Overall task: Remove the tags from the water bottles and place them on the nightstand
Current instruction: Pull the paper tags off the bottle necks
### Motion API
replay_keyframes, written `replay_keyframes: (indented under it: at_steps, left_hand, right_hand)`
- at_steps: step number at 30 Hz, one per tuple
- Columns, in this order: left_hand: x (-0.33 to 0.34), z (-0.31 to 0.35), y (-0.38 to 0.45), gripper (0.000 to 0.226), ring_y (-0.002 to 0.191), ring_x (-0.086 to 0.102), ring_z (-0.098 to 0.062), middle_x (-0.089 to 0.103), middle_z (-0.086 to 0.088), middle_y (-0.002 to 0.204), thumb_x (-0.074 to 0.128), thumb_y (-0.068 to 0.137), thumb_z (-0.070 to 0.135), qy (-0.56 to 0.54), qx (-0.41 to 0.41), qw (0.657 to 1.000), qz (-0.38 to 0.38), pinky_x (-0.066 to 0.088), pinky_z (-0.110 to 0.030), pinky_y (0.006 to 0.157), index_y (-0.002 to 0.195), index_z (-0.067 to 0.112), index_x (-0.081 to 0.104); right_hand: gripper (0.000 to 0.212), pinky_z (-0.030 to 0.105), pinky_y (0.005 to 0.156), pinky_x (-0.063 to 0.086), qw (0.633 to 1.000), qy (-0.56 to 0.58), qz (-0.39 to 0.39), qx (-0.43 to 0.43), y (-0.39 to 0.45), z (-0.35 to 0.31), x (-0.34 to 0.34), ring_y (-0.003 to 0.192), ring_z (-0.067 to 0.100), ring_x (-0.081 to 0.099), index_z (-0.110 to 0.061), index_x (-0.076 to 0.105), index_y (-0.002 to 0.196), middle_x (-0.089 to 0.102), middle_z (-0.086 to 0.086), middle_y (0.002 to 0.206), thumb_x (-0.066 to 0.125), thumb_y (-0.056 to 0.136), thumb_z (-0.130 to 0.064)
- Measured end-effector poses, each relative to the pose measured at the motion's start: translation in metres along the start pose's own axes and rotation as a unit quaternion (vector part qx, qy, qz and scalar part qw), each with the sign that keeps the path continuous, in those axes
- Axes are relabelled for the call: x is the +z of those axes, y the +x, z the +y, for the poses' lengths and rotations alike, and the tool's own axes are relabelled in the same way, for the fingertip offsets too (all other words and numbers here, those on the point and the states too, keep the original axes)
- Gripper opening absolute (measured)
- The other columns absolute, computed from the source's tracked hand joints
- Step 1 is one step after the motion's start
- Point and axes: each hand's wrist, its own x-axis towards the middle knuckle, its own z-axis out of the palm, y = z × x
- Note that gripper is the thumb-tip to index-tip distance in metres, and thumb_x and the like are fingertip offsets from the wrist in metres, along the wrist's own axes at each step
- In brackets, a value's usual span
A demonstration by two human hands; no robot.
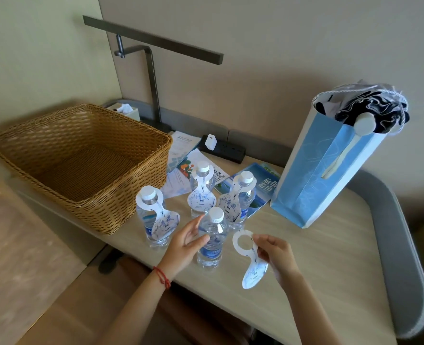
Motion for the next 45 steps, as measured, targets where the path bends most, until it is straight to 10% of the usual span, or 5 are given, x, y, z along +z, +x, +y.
replay_keyframes:
  at_steps: [29,45]
  left_hand:
    - [-0.001,0.003,-0.002,0.044,0.113,0.05,0.009,0.052,0.013,0.125,0.059,0.085,0.011,0.023,-0.014,1.0,0.008,0.042,-0.009,0.09,0.118,0.037,0.046]
    - [-0.019,0.031,-0.021,0.03,0.108,0.057,0.002,0.063,0.008,0.116,0.061,0.085,0.016,0.062,0.042,0.989,0.125,0.045,-0.009,0.086,0.114,0.021,0.059]
  right_hand:
    - [0.008,0.025,0.057,0.042,0.961,-0.231,0.121,0.089,0.019,0.064,0.009,0.068,0.019,0.059,-0.021,0.066,0.072,0.065,0.0,0.072,0.063,0.077,-0.016]
    - [0.014,0.006,0.048,0.041,0.979,-0.107,0.034,-0.167,-0.01,-0.078,0.058,0.049,-0.005,0.052,-0.023,0.069,0.069,0.064,-0.01,0.06,0.067,0.081,-0.017]
